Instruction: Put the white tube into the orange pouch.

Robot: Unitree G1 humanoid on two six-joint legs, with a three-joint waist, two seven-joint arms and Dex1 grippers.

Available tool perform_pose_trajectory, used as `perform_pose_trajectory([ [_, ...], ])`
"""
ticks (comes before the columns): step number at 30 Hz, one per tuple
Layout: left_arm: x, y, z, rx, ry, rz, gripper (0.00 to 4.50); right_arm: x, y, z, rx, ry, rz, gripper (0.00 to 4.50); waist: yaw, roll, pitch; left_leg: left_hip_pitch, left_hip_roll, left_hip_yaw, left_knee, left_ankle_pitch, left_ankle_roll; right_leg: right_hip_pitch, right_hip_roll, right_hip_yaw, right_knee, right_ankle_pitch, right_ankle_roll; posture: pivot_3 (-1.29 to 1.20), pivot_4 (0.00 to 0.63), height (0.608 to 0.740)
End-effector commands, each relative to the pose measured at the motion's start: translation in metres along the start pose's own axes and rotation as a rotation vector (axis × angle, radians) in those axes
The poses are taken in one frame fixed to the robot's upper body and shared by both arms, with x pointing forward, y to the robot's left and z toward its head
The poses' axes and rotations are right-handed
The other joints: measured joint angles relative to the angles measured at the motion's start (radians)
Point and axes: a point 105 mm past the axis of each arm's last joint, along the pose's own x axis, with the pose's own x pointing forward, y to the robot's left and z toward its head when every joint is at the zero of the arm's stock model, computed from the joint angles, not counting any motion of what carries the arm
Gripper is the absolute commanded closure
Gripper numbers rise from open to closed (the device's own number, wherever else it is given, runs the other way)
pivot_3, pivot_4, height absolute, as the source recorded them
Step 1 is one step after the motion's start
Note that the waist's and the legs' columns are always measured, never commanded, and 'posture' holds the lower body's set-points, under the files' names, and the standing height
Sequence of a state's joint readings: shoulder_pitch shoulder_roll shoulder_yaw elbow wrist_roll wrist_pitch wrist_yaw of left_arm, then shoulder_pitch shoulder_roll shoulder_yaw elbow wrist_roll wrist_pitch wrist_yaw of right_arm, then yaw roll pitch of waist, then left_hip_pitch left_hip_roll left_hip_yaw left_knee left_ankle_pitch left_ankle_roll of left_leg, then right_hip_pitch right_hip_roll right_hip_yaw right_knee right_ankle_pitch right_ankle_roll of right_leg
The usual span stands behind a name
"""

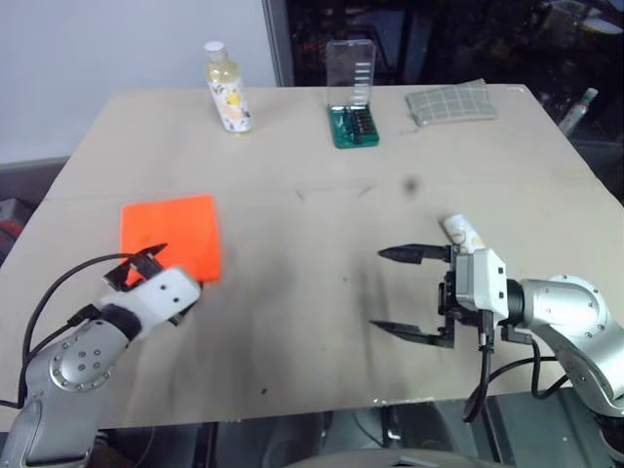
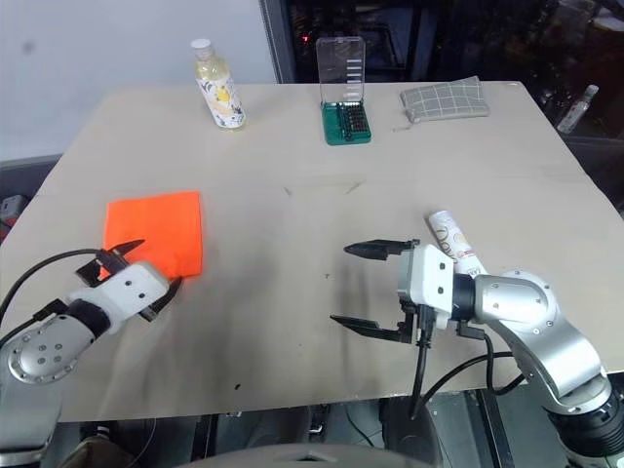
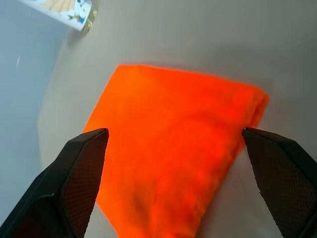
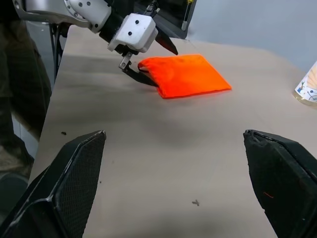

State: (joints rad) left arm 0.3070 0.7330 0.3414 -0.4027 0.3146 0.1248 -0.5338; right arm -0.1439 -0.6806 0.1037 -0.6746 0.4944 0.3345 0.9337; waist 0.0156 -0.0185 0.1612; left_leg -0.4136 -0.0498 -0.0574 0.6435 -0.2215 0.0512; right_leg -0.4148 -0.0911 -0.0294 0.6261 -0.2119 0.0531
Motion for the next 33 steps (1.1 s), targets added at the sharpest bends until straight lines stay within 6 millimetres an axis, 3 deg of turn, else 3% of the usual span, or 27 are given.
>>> perform_pose_trajectory([
  [1, -0.003, 0.007, 0.006, 0.035, -0.011, 0.038, 0.03, -0.001, 0.001, 0.011, -0.042, -0.031, 0.007, 0.0, 0.0, 0.0, 0.0, 0.0, 0.0, 0.0, 0.0, 0.0, 0.0, 0.0, 0.0, 0.0, 0.0, 0.0, 0.0, 0.0, 0.15, 0.74],
  [11, 0.002, 0.01, 0.005, 0.039, -0.011, 0.064, 0.03, 0.001, 0.001, 0.013, -0.042, -0.037, 0.01, 0.0, 0.001, 0.0, 0.0, 0.0, 0.0, 0.0, 0.0, 0.0, 0.0, 0.0, -0.001, 0.0, 0.0, 0.0, 0.0, 0.0, 0.15, 0.74],
  [27, 0.016, 0.008, -0.014, 0.029, 0.047, 0.109, 0.03, 0.003, -0.001, 0.014, -0.047, -0.038, -0.005, 0.0, 0.0, 0.0, 0.0, 0.0, 0.0, 0.0, 0.0, 0.0, 0.0, 0.0, 0.0, 0.0, 0.0, 0.0, 0.0, 0.0, 0.15, 0.74],
  [29, 0.016, 0.007, -0.016, 0.025, 0.044, 0.089, 0.83, 0.003, -0.002, 0.015, -0.047, -0.038, -0.007, 0.0, 0.0, 0.0, 0.0, 0.0, 0.0, 0.0, 0.0, 0.0, 0.0, 0.0, 0.0, 0.0, 0.0, 0.0, 0.0, 0.0, 0.15, 0.74],
  [33, 0.014, 0.005, -0.015, 0.011, -0.006, 0.015, 2.88, 0.004, -0.003, 0.015, -0.047, -0.04, -0.011, 0.0, 0.0, 0.0, 0.0, 0.0, 0.0, 0.0, 0.0, 0.0, 0.0, 0.0, -0.001, 0.0, 0.0, 0.0, 0.0, 0.0, 0.15, 0.74],
])
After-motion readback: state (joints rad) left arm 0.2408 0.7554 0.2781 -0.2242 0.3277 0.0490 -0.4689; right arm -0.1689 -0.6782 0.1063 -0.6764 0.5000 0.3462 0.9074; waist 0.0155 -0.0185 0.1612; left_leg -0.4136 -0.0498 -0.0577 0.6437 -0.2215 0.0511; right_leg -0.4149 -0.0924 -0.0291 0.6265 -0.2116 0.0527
